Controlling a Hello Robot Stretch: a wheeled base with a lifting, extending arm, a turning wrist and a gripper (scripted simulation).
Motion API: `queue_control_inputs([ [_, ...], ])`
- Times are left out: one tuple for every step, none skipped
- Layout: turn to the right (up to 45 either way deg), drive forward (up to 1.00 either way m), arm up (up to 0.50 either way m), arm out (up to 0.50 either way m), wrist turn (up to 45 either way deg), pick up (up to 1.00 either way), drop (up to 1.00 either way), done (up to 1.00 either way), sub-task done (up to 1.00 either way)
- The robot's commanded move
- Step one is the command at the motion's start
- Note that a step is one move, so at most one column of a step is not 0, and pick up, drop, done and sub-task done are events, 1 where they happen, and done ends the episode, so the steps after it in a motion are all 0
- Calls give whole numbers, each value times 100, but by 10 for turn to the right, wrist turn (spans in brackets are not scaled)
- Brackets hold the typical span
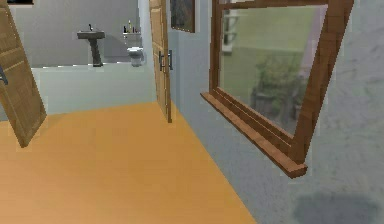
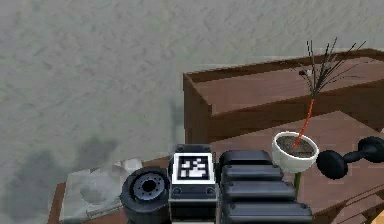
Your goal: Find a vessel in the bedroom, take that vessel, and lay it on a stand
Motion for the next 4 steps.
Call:
queue_control_inputs([
  [-450, 0, 0, 0, 0, 0, 0, 0, 0],
  [-150, 0, 0, 0, 0, 0, 0, 0, 0],
  [0, 35, 0, 0, 0, 0, 0, 0, 0],
  [330, 0, 0, 0, 0, 0, 0, 0, 0],
])
